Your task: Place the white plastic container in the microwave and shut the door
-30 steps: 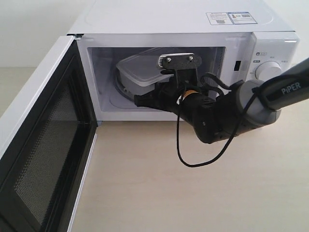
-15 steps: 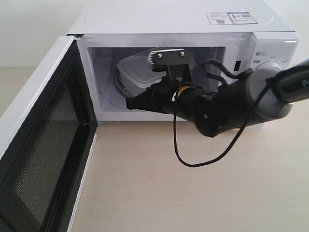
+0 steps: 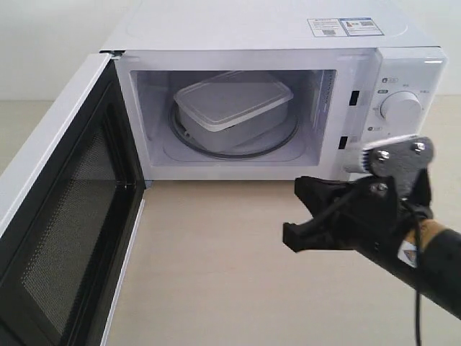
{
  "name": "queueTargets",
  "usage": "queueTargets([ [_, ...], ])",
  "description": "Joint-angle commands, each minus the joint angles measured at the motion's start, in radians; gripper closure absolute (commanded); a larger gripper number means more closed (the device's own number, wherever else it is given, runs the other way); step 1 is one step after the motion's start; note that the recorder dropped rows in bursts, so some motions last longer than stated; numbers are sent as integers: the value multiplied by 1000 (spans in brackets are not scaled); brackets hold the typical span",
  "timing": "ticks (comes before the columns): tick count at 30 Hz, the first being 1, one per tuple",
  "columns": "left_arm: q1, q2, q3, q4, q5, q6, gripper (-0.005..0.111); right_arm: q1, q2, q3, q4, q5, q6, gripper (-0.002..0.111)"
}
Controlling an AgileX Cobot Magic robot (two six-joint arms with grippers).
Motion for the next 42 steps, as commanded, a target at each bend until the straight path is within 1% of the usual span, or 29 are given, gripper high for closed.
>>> queueTargets([
  [1,1,-4,3,-3,2,-9,102,2,-186,168,82,-118,-13,108],
  [3,1,-4,3,-3,2,-9,102,-1,-290,215,340,-118,-100,108],
  [4,1,-4,3,-3,2,-9,102,-1,-358,222,530,-99,-224,108],
  [6,1,-4,3,-3,2,-9,102,-1,-433,222,604,-54,-358,108],
  [7,1,-4,3,-3,2,-9,102,-1,-461,222,592,-27,-387,108],
  [10,1,-4,3,-3,2,-9,102,-1,-545,222,525,61,-393,108],
  [12,1,-4,3,-3,2,-9,102,-1,-576,222,518,96,-393,108],
  [17,1,-4,3,-3,2,-9,102,-1,-584,222,520,123,-389,108],
  [22,1,-4,3,-3,2,-9,102,-1,-584,222,520,202,-386,108],
  [24,1,-4,3,10,-84,-9,102,-1,-584,222,520,209,-386,108],
  [25,1,-4,3,23,-212,-9,102,-1,-584,222,520,209,-386,108],
  [26,1,-4,3,23,-283,-9,102,-1,-584,222,520,209,-386,108],
  [30,1,-4,3,16,-644,-13,102,-1,-584,222,520,211,-386,108],
  [31,1,-4,3,16,-701,-21,102,-1,-584,222,520,213,-386,108],
  [32,1,-4,-6,16,-727,-35,102,-1,-584,222,520,217,-386,108],
  [33,1,-4,-30,16,-733,-58,102,-1,-584,222,520,222,-386,108],
  [35,1,-4,-85,16,-681,-75,102,-1,-584,222,520,240,-386,108],
  [39,1,-1,-232,18,-446,3,102,-1,-584,222,518,256,-386,108],
  [42,1,77,-351,18,-299,64,102,-1,-584,222,518,235,-390,108],
])
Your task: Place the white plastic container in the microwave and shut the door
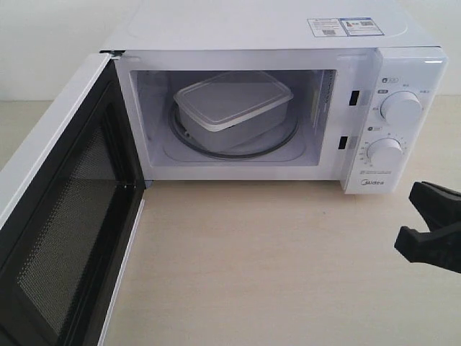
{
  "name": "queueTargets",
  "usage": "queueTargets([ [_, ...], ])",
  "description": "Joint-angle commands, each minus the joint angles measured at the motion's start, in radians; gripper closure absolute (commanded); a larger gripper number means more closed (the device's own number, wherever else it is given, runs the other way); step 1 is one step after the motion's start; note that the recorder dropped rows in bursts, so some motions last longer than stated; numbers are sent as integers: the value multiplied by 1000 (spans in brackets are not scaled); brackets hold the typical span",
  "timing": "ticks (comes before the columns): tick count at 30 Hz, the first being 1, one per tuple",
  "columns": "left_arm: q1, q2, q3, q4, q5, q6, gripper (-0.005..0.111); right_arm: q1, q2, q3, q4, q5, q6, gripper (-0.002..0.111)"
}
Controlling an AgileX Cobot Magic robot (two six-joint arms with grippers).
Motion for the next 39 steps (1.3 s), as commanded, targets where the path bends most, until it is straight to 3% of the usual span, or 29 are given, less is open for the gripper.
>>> queueTargets([
  [1,1,106,-160,3,225,86,102,-1,-3,6,-8,-20,-6,108],
  [4,1,202,-225,3,284,89,102,-1,-3,6,-6,-32,-8,108],
  [9,1,303,-242,3,270,72,102,-1,-3,6,-2,-32,-4,108],
  [20,1,325,-242,5,223,83,102,-1,-3,6,-2,-37,25,108],
  [31,1,337,-248,5,311,52,102,-1,-3,6,-2,-58,25,108],
  [35,1,387,-301,3,435,25,102,-1,-3,6,-2,-58,25,108],
  [39,1,492,-413,3,683,24,102,-1,-3,6,-2,-58,25,108],
])
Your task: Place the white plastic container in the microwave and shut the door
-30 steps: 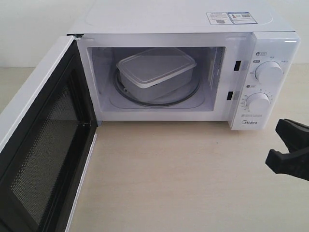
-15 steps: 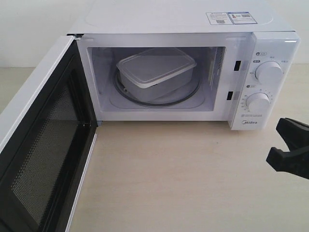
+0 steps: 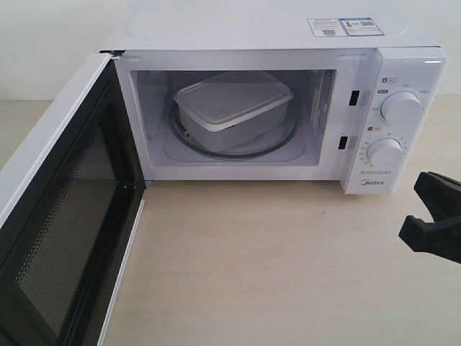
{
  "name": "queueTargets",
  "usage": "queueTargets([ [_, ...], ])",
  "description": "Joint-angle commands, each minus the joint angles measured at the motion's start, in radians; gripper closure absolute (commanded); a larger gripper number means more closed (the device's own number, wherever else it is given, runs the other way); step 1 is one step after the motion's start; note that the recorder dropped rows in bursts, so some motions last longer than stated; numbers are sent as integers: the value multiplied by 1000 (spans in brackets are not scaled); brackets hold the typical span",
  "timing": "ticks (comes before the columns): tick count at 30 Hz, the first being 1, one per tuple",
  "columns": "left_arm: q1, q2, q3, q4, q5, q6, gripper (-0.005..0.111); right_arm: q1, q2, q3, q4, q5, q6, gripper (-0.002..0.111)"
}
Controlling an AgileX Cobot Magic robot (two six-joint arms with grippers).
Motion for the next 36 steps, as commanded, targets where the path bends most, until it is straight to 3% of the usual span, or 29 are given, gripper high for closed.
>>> queueTargets([
  [1,1,120,-126,3,292,-17,102,-1,-3,6,1,-10,1,108],
  [8,1,316,-319,-55,709,3,102,-1,-3,6,4,-10,1,108],
  [13,1,419,-332,-280,826,166,102,-1,-3,6,4,-10,1,108],
  [18,1,514,-332,-474,873,327,102,-1,-3,6,4,-10,1,108],
  [28,1,628,-332,-464,854,362,102,-1,-3,6,1,-33,1,108],
  [36,1,682,-332,-593,854,454,102,-1,-3,6,-1,-111,1,108],
])
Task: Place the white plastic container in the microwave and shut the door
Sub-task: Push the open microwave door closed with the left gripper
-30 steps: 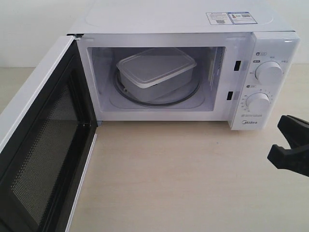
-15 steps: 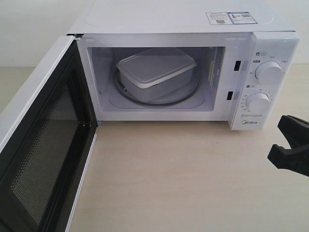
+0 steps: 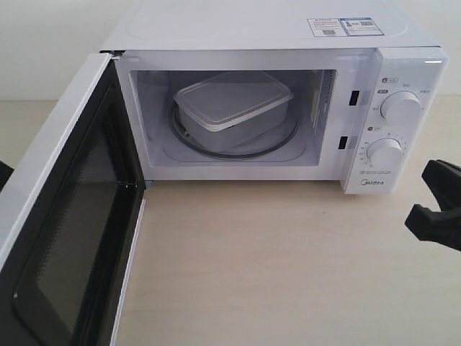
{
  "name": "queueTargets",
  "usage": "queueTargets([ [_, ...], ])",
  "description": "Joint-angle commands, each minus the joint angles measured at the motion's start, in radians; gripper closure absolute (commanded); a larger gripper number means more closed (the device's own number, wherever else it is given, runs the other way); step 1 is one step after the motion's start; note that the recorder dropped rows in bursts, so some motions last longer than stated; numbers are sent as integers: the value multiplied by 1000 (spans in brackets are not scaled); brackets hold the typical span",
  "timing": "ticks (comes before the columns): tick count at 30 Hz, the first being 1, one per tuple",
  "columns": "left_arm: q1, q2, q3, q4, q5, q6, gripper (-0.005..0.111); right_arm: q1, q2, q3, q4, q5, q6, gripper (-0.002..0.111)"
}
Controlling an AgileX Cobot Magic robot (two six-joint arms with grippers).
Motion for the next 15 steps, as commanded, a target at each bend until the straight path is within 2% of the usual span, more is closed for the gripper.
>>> queueTargets([
  [1,1,18,-8,-84,-14,44,102,-1,-3,6,-5,-52,1,108],
  [9,-10,18,-8,-161,-28,120,102,-1,-3,6,-5,-69,-2,108],
  [15,-99,42,-8,-151,-72,120,102,-1,-3,2,-43,-157,23,108],
])
